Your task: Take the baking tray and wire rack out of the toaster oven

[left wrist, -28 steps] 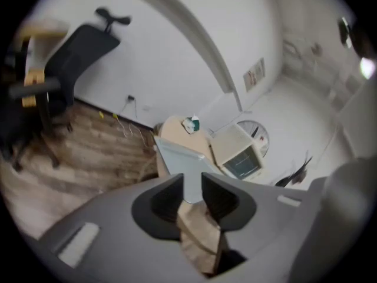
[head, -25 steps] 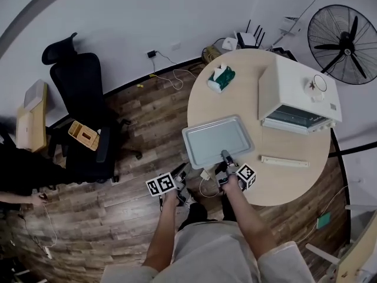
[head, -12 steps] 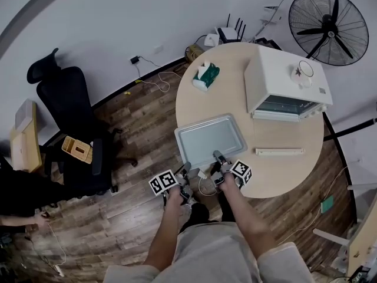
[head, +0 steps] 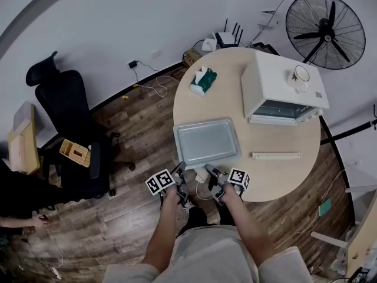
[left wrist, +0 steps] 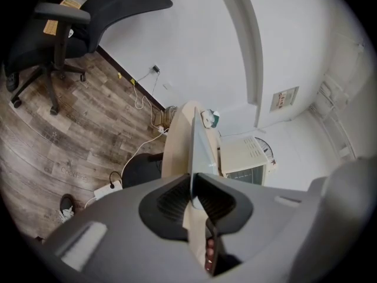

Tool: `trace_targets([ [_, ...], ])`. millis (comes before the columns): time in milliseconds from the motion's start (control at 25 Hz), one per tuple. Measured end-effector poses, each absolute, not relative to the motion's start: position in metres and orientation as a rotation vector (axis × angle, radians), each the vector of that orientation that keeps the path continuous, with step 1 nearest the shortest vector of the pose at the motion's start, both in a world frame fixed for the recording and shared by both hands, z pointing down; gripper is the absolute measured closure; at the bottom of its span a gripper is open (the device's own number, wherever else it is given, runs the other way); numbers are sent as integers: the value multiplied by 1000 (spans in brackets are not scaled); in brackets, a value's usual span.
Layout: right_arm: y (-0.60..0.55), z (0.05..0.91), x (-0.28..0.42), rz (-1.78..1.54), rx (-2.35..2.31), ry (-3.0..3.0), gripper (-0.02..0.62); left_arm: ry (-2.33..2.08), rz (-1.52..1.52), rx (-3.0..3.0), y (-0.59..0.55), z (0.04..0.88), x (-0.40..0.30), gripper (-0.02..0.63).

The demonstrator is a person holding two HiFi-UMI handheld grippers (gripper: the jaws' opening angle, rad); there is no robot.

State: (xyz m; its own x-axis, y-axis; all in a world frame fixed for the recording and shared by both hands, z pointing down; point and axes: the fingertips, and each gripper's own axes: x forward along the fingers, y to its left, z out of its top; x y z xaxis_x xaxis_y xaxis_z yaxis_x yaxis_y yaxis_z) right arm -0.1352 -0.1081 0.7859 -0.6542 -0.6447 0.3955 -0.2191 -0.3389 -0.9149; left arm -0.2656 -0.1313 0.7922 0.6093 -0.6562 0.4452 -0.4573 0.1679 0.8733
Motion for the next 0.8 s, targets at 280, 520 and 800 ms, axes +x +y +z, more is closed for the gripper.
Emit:
trace_targets([
  [280, -91, 751, -121, -1945, -1130, 1743, 486, -1034, -120, 1487, -147, 811, -283, 509],
  [520, -86, 728, -92, -1810, -1237, 1895, 486, -1072, -21, 1507, -155, 830, -288, 499],
  [800, -86, 701, -57, -1626, -1365, 1996, 486, -1119, 46, 1527, -160, 838, -289, 499],
])
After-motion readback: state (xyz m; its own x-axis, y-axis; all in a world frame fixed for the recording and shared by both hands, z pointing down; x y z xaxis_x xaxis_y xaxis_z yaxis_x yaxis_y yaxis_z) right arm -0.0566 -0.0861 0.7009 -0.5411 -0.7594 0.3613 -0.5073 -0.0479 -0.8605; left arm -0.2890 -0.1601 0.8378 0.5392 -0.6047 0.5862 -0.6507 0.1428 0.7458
